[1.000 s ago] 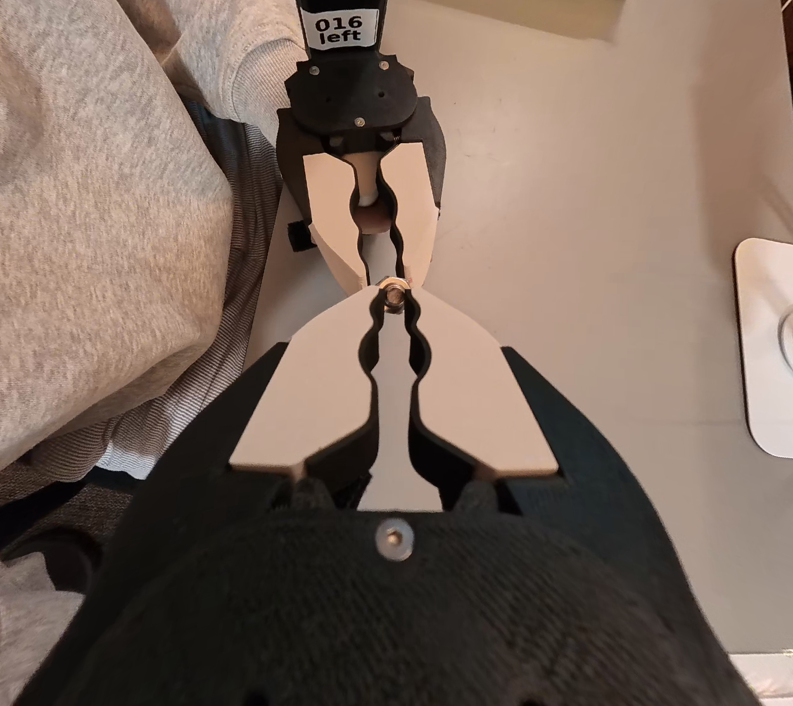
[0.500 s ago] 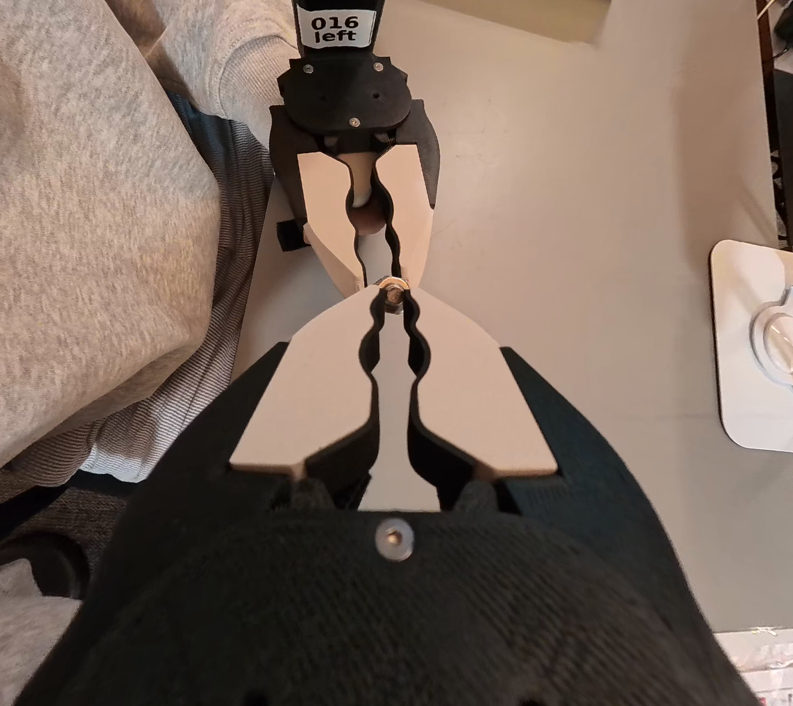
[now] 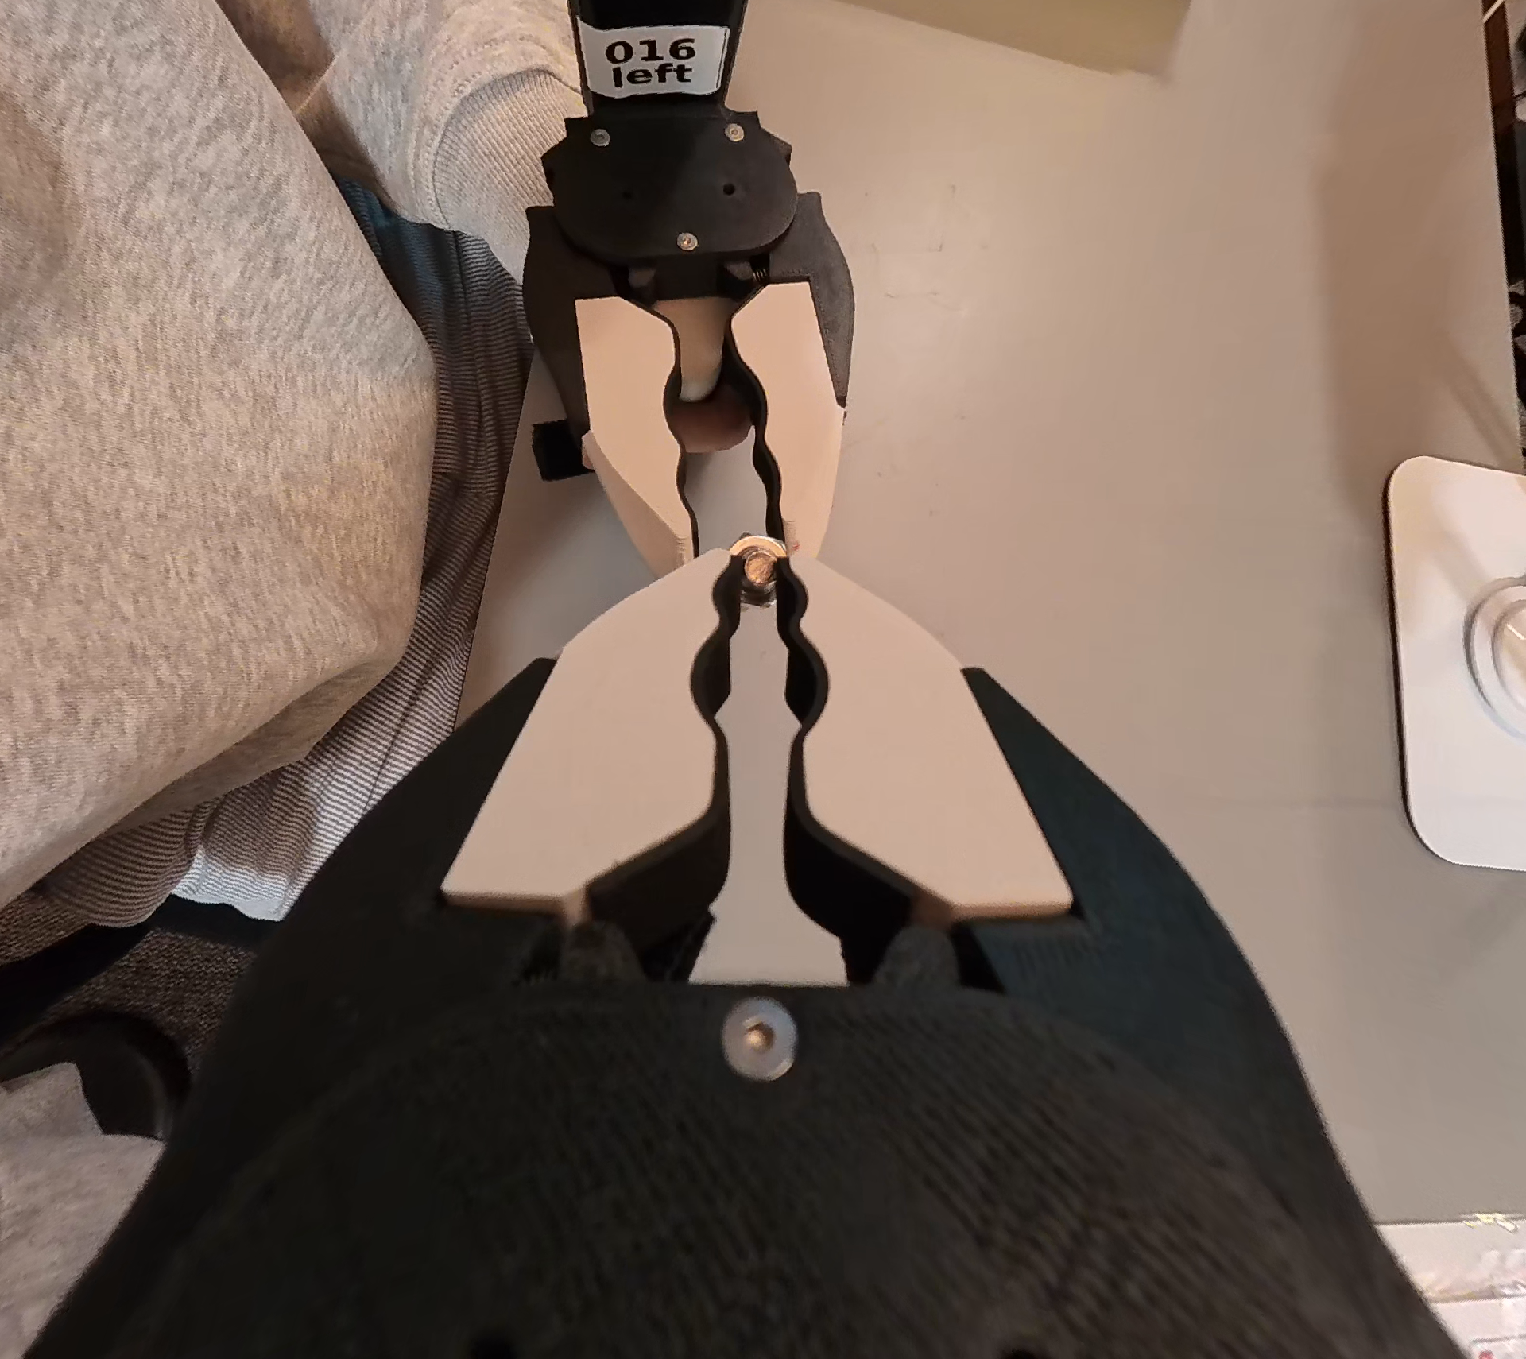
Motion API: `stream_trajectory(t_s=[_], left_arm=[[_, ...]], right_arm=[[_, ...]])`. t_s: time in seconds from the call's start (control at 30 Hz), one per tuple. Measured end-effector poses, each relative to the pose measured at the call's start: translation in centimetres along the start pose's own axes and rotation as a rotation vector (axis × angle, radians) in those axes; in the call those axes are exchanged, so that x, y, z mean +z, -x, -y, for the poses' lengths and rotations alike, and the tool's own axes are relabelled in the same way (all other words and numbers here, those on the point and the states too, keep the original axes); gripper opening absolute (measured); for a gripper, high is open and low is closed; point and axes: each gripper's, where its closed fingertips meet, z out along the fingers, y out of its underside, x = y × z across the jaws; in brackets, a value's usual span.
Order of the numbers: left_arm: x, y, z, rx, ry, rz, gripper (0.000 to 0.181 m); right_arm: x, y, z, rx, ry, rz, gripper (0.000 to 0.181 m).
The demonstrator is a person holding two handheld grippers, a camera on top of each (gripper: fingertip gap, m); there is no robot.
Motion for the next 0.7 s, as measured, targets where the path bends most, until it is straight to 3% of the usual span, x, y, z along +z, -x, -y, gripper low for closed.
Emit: stream_trajectory(t_s=[0.7], left_arm=[[0.03, -0.38, 0.02, 0.000, 0.001, -0.017, 0.019]], right_arm=[[0.12, 0.41, 0.02, -0.004, 0.004, 0.015, 0.008]])
